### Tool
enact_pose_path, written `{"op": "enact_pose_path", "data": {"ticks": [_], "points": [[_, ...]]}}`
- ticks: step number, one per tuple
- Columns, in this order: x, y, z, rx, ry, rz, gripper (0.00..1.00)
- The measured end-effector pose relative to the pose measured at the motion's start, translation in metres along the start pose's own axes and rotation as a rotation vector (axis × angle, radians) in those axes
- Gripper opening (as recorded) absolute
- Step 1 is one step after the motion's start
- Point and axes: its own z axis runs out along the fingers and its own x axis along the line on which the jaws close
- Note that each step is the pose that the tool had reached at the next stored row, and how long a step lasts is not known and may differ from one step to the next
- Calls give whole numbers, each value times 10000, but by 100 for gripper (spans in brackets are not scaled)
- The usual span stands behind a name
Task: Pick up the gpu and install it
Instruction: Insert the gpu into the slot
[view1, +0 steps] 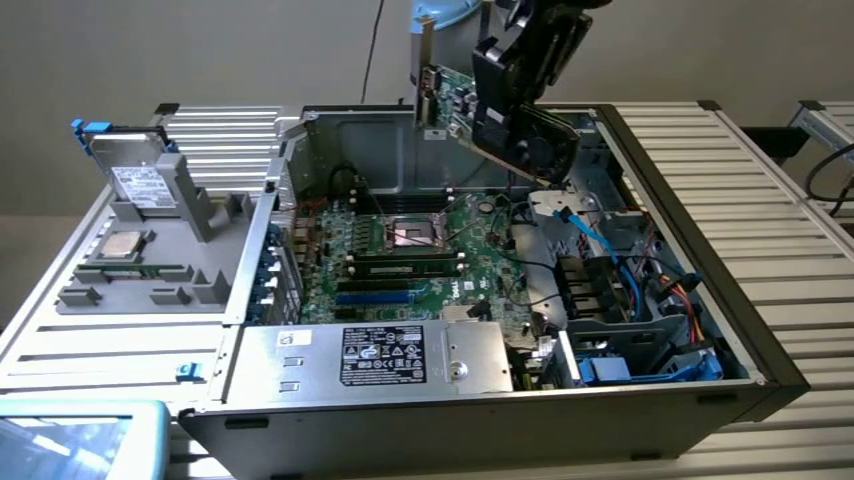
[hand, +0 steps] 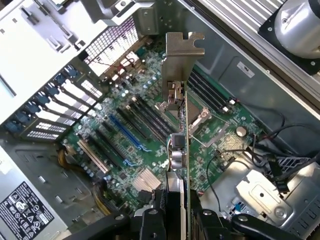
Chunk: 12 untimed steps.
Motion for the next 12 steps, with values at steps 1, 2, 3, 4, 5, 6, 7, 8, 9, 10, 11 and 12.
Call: {"op": "enact_pose_path", "data": {"ticks": [1,2,3,4,5,6,7,8,9,10,11,12], "points": [[0,0,1,7,29,-177,29],[0,0,2,13,57,-354,29],[0,-1,3,20,86,-543,29],[0,-1,4,27,115,-715,29],[0,-1,5,33,142,-893,29],[0,-1,6,39,171,-1074,29],[0,-1,6,48,200,-1253,29],[0,-1,6,60,232,-1428,29],[-1,-1,6,84,272,-1605,29],[-1,-2,6,113,312,-1760,29],[-1,-2,7,145,352,-1909,29],[-1,-1,7,180,392,-2055,29]]}}
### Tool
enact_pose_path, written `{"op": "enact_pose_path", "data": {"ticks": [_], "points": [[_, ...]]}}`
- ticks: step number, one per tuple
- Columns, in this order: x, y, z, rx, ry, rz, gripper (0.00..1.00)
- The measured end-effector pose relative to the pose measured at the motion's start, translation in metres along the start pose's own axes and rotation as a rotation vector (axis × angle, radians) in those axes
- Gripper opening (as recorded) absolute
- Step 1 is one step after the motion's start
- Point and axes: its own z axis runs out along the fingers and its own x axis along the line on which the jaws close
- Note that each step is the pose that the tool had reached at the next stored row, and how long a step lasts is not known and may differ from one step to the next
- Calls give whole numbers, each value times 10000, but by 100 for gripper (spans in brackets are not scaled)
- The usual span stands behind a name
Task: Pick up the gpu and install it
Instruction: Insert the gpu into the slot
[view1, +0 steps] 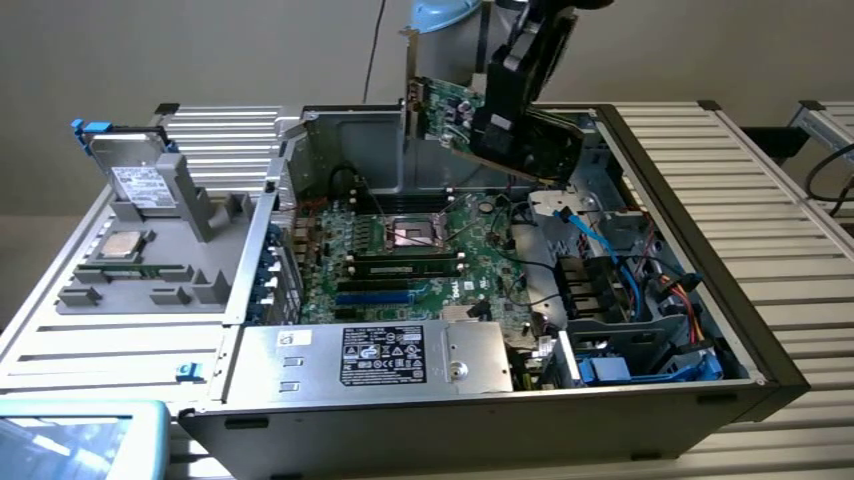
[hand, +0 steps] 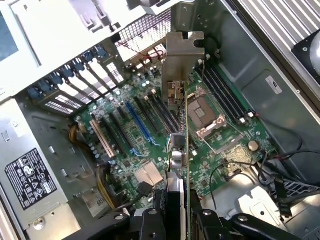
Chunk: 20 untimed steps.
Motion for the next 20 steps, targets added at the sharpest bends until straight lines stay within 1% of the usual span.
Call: {"op": "enact_pose_path", "data": {"ticks": [5,6,9,12,14,17,20], "points": [[0,0,3,177,215,-743,29],[0,0,4,213,245,-893,29],[0,-2,11,328,306,-1368,29],[-1,-3,21,457,344,-1857,29],[-1,-4,28,530,377,-2221,29],[-2,-6,35,597,449,-2761,29],[-2,-6,42,643,548,-3290,29]]}}
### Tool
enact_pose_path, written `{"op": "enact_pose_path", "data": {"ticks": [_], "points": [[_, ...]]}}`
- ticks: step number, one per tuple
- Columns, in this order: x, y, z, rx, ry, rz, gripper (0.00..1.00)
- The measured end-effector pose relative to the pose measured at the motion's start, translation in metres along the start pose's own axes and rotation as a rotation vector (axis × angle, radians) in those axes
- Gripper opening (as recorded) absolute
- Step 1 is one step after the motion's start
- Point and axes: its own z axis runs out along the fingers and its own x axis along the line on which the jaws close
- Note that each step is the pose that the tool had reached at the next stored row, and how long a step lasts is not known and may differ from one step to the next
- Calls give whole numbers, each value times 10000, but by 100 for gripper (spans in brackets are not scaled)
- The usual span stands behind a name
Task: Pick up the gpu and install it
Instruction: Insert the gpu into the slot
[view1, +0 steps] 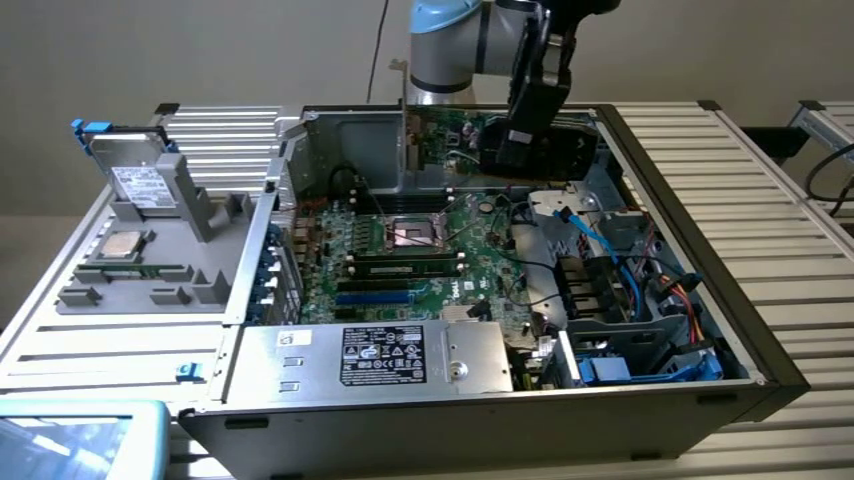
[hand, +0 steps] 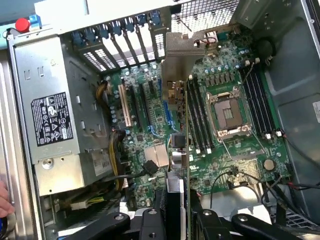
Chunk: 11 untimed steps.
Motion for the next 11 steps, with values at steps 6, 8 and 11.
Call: {"op": "enact_pose_path", "data": {"ticks": [6,8,11], "points": [[-17,2,27,118,259,-776,29],[-20,2,28,119,261,-793,29],[-28,4,26,119,266,-794,29]]}}
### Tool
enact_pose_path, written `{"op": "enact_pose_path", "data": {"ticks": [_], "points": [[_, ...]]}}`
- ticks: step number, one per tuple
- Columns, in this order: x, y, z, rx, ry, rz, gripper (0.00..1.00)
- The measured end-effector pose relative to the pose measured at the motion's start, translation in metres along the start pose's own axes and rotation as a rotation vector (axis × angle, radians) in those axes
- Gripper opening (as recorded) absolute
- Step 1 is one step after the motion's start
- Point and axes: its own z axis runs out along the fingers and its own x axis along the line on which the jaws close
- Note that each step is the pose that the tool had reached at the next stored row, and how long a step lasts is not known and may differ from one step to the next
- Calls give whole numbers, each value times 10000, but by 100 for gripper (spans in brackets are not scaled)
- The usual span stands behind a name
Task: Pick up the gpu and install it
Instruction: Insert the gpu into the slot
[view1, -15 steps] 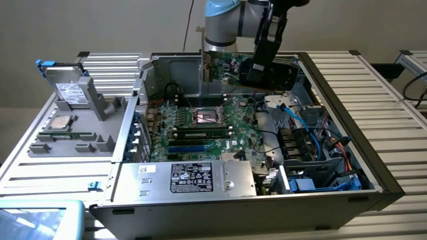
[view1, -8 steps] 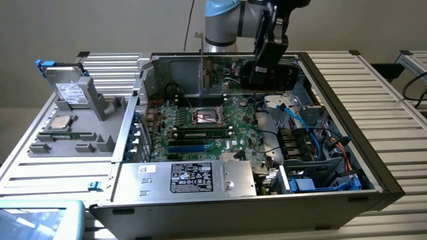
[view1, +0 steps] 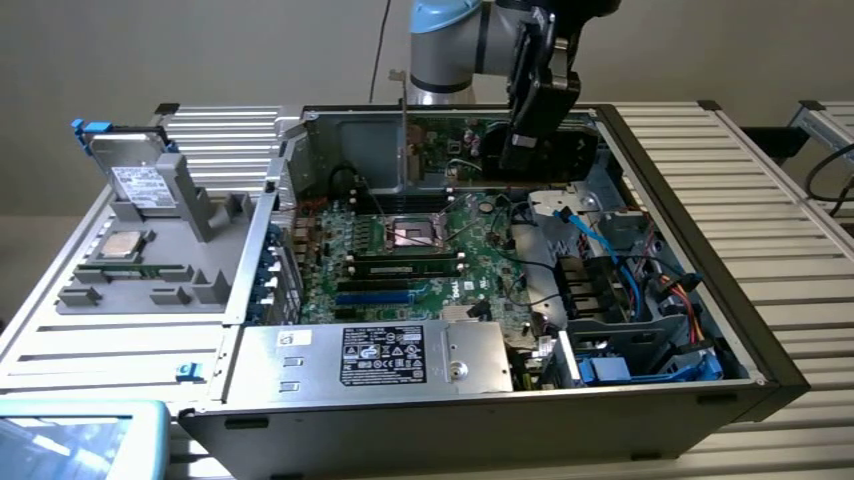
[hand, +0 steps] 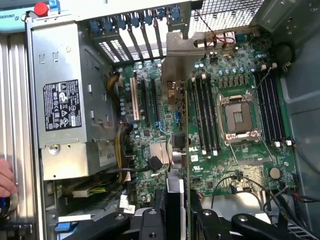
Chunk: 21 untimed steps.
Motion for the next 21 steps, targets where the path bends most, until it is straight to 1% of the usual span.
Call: {"op": "enact_pose_path", "data": {"ticks": [2,4,6,8,10,13,17,18,21], "points": [[-61,11,-3,5,21,-10,29],[-114,32,-2,9,27,-51,29],[-164,55,-3,16,53,-95,29],[-192,65,0,31,89,-238,29],[-193,65,4,60,122,-585,29],[-193,65,6,125,194,-969,29],[-195,66,10,180,257,-1619,29],[-192,80,12,185,257,-1680,29],[-187,187,25,185,252,-1699,29]]}}
